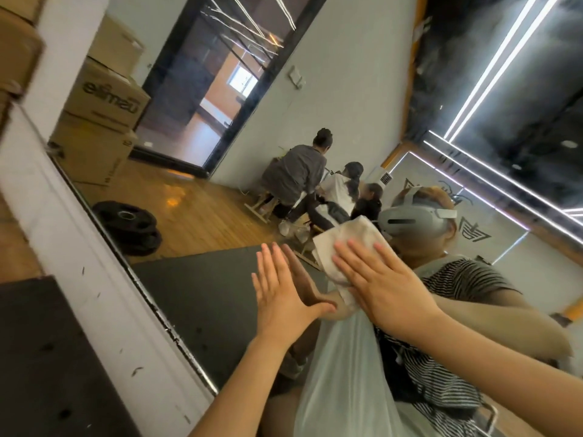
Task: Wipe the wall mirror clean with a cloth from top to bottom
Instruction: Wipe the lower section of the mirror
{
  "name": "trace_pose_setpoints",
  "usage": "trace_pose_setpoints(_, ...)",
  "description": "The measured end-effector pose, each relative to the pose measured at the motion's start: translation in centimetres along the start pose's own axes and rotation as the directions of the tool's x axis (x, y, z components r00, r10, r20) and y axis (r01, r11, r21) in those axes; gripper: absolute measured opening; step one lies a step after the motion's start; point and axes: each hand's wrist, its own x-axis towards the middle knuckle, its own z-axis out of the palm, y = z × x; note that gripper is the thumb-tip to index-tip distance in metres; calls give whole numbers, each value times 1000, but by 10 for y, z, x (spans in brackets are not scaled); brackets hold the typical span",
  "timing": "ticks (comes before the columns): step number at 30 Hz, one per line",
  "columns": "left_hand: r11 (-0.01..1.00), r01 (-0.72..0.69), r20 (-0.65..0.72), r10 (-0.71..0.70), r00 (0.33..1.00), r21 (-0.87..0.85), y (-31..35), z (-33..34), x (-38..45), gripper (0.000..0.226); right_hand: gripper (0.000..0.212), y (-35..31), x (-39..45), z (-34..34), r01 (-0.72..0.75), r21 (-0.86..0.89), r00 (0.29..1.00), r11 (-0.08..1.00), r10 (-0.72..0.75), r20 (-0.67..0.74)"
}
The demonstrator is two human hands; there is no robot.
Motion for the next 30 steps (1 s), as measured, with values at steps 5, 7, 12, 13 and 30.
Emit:
trace_pose_setpoints(5,999,38,74,-38,997,5,-7,-3,7,143,61,-7,37,0,43,11,999,999,-43,34)
trace_pose_setpoints(7,999,38,79,-38,996,11,-7,-2,7,143,66,-13,74,-9,-5,30,999,1000,4,33)
trace_pose_setpoints(12,998,49,77,-52,996,49,-7,-4,7,144,79,-24,130,-18,-205,-51,976,978,208,61)
trace_pose_setpoints(13,997,53,83,-57,995,50,-6,-5,7,144,76,-27,124,-16,-210,-45,975,977,213,65)
trace_pose_setpoints(30,975,-56,84,39,996,217,-38,-18,21,137,63,-54,52,12,-337,-1,938,941,336,-82)
